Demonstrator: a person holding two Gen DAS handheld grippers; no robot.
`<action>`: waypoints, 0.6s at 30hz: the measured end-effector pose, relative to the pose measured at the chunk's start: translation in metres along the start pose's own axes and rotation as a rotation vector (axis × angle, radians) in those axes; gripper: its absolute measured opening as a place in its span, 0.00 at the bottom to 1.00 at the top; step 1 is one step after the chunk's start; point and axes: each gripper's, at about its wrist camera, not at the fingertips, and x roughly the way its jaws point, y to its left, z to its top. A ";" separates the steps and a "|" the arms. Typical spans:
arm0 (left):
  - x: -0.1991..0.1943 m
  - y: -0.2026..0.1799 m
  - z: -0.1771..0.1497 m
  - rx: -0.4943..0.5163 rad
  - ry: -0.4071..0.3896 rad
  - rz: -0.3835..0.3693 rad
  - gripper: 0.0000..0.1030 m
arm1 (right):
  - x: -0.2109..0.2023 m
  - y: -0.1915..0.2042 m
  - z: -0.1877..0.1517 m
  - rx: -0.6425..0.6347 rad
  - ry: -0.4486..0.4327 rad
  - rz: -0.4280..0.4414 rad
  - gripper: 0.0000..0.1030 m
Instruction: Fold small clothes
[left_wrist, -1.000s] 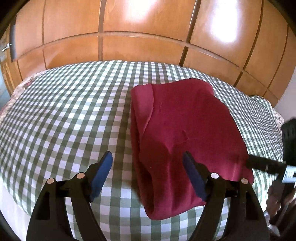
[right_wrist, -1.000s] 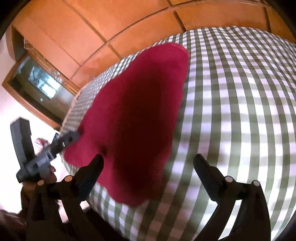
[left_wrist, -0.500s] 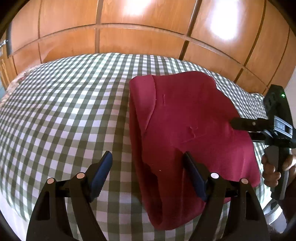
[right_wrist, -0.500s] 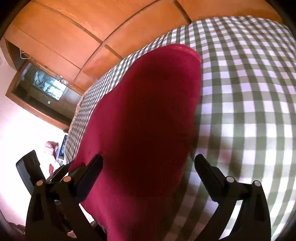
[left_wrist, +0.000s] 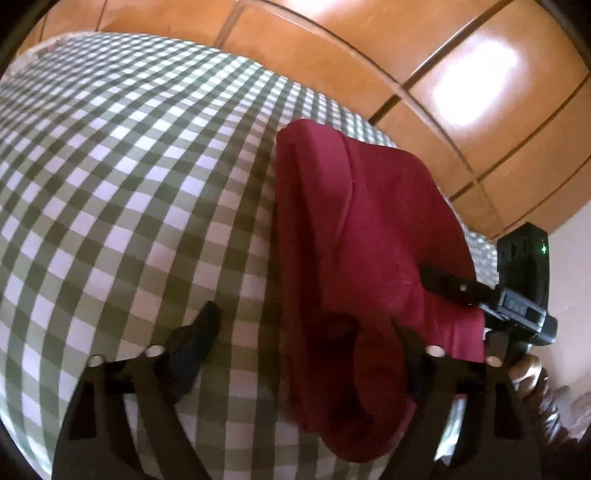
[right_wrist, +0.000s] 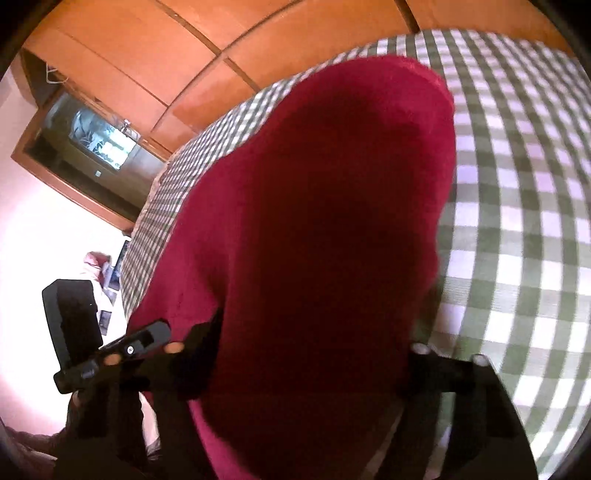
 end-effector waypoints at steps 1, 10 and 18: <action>0.000 -0.002 -0.001 0.008 0.012 -0.043 0.50 | -0.004 0.005 -0.003 -0.010 -0.016 -0.012 0.55; 0.009 -0.047 -0.002 0.101 0.031 -0.180 0.31 | -0.073 0.012 -0.025 -0.037 -0.173 -0.067 0.47; 0.072 -0.180 0.018 0.364 0.112 -0.273 0.31 | -0.172 -0.059 -0.038 0.095 -0.365 -0.205 0.47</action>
